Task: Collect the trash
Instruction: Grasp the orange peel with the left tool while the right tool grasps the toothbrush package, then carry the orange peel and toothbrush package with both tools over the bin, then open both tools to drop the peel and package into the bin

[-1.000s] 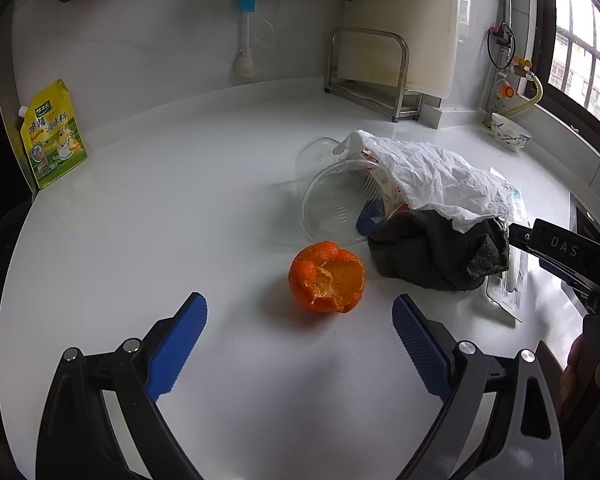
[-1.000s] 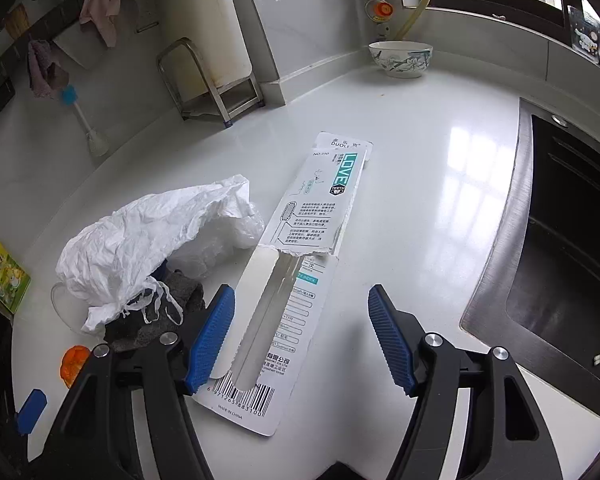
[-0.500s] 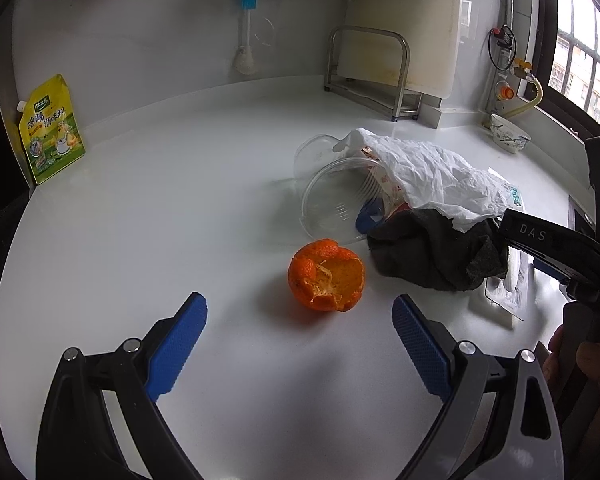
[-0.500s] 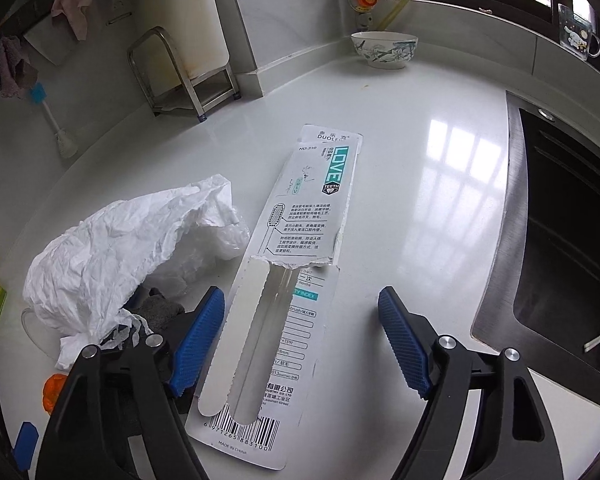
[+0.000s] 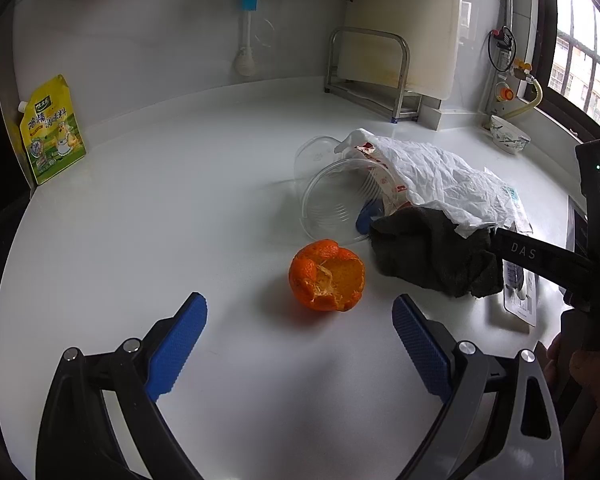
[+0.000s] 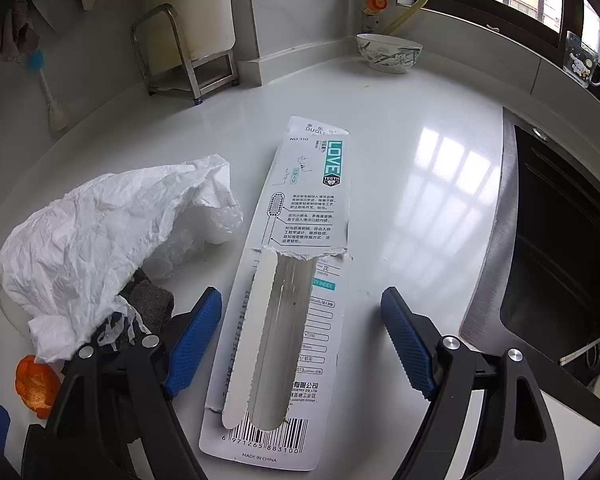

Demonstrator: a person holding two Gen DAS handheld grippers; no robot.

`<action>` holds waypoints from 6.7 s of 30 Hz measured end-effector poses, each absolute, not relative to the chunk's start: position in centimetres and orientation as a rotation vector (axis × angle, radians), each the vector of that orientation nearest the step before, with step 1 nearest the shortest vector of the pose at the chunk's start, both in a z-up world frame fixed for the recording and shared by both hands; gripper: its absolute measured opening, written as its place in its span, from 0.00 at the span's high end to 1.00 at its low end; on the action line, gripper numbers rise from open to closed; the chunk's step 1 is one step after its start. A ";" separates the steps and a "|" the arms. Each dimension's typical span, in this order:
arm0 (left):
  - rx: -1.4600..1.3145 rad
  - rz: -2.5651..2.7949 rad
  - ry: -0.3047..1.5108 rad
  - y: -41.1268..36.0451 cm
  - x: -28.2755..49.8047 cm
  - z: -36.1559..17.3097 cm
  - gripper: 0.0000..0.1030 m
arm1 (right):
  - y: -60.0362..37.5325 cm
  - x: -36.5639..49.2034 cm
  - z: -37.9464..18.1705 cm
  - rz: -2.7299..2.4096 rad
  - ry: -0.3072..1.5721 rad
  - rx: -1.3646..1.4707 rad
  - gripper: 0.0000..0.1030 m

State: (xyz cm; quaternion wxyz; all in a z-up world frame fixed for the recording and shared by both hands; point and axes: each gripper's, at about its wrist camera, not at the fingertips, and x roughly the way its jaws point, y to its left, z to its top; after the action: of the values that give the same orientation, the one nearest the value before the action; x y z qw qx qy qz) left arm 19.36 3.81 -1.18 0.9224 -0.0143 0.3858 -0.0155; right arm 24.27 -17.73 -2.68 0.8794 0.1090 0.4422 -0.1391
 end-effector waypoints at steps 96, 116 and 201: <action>0.033 -0.252 0.794 -0.1 5.6 1.4 0.74 | -20.0 1.3 1.0 -0.039 0.781 0.184 0.52; 0.110 -0.339 0.805 -2.2 -1.7 -0.9 0.74 | -20.1 -9.0 -0.4 -0.033 0.811 0.199 0.52; 0.129 -0.283 0.906 -2.4 -1.8 -5.1 0.34 | -21.0 -9.4 -7.5 0.013 1.034 0.285 0.43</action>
State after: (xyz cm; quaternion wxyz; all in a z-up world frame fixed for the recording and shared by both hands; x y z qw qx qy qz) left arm -1.84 -2.42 -5.06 0.8875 0.0618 0.4358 -0.1364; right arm -9.39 -20.96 -7.53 0.8597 0.1359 0.4924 0.0064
